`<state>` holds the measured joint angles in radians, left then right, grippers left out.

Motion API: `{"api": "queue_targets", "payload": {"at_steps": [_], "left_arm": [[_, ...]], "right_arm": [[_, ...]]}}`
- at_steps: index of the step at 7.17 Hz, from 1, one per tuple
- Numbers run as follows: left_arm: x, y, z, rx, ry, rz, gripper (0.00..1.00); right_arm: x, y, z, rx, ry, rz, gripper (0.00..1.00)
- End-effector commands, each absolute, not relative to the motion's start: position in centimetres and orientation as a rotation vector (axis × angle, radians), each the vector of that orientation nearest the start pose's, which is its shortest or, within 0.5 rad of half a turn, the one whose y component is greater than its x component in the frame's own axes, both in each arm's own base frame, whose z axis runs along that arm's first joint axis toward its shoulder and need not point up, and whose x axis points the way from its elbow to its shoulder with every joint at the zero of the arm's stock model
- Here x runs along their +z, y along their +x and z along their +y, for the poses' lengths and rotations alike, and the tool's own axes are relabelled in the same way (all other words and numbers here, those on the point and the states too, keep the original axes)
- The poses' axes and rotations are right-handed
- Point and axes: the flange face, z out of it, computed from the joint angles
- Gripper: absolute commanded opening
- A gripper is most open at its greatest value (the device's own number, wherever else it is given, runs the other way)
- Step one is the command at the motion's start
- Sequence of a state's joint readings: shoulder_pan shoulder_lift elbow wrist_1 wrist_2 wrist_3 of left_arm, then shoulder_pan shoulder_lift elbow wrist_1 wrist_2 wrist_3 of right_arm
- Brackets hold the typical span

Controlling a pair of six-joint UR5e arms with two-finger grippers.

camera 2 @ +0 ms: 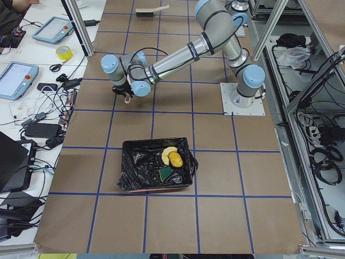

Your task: Sweep and dump trash into bin

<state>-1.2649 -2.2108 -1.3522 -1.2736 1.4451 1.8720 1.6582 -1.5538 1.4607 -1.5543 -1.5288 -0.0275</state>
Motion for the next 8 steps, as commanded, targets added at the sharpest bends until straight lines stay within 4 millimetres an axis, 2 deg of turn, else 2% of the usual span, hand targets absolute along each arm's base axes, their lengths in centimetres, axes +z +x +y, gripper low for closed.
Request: {"api": "queue_targets", "payload": {"at_steps": [1, 3, 5, 6, 7, 8], "left_arm": [[24.3, 6.5, -71.0, -0.001, 2.262, 2.347, 0.98], [25.6, 4.6, -71.1, 0.018, 2.259, 2.323, 1.0], [29.3, -1.8, -70.5, -0.002, 2.204, 2.35, 1.0], [30.9, -2.9, -69.8, 0.025, 2.033, 2.522, 0.99], [33.6, -5.4, -68.8, 0.023, 2.005, 2.538, 0.99], [35.7, -7.3, -67.8, 0.044, 1.848, 2.634, 0.99]], "right_arm": [[53.3, 18.0, -49.0, -0.111, -0.18, 3.105, 1.0], [53.3, 18.0, -49.0, -0.113, -0.18, 3.105, 1.0], [53.3, 17.9, -49.0, -0.116, -0.18, 3.106, 1.0], [53.3, 17.9, -49.0, -0.116, -0.18, 3.106, 1.0], [53.3, 17.9, -49.0, -0.116, -0.18, 3.106, 1.0], [53.3, 18.0, -49.0, -0.115, -0.18, 3.098, 1.0]]}}
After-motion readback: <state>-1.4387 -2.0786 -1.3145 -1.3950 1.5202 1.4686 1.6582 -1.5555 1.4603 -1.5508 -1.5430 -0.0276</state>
